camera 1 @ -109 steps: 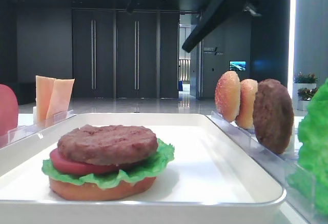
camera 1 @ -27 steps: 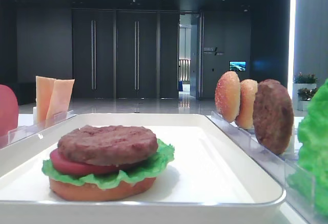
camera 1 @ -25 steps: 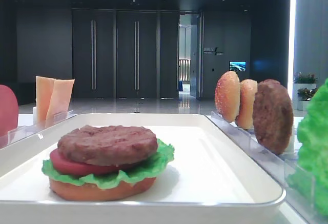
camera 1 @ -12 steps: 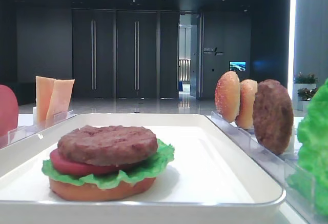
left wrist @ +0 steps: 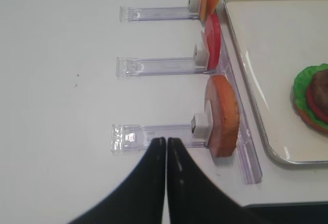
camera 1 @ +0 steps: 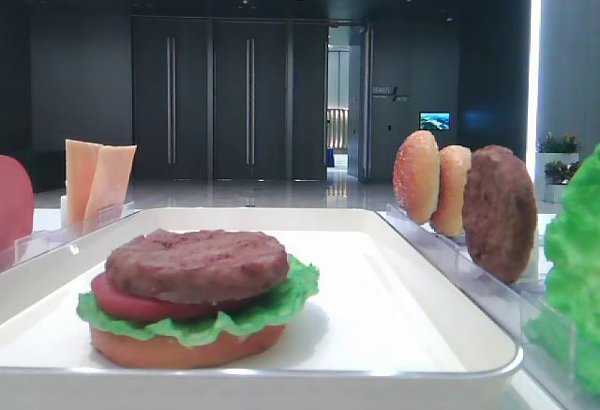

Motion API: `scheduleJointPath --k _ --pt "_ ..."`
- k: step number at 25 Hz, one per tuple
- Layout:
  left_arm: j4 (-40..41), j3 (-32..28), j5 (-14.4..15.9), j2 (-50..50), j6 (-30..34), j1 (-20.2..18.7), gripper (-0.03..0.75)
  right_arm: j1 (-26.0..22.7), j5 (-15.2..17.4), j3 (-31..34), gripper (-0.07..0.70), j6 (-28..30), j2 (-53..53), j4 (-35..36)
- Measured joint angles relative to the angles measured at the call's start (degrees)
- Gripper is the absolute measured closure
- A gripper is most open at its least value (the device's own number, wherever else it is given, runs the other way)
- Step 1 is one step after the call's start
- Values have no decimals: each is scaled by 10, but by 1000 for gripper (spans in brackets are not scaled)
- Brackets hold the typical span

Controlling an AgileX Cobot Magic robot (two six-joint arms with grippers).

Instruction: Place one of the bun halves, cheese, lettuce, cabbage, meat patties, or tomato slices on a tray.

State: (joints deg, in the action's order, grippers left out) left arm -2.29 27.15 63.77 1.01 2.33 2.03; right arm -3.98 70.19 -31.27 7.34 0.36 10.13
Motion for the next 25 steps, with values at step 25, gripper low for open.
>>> scheduleJointPath --k 25 --pt "0 0 0 0 0 0 716 31 -48 22 143 2 1 -16"
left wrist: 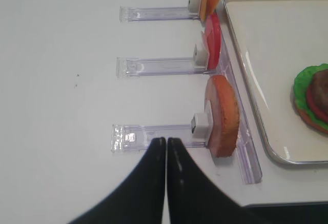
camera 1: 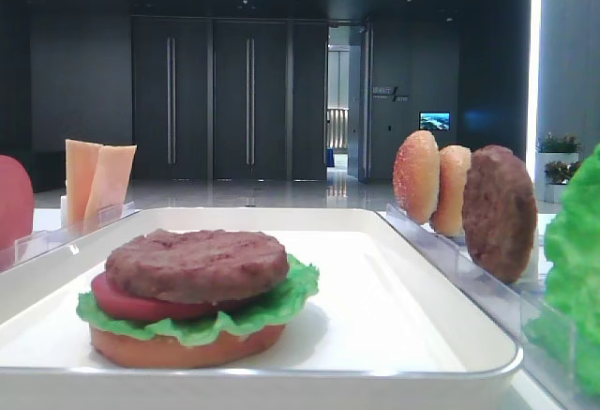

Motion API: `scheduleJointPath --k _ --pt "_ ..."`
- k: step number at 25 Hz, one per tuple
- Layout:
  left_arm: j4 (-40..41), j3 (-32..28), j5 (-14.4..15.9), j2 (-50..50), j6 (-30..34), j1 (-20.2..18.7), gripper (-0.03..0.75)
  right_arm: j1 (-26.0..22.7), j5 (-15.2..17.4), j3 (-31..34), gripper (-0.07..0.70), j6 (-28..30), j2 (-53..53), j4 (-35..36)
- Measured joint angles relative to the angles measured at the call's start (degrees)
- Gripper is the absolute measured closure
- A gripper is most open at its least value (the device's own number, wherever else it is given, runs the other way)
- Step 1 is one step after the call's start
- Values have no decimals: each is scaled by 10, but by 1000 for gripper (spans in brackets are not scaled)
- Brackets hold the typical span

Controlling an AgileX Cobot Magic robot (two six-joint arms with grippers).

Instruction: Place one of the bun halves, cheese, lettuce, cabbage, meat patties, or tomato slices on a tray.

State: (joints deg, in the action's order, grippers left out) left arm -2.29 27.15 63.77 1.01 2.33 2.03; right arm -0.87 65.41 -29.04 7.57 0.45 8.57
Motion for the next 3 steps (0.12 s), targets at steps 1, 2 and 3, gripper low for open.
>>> scheduleJointPath --k 1,2,3 --pt "0 0 0 0 0 0 716 0 -1 0 143 0 0 0" --pt "0 0 0 0 0 0 716 0 0 0 143 0 0 0" --pt "0 0 0 0 0 0 716 0 0 0 143 0 0 0"
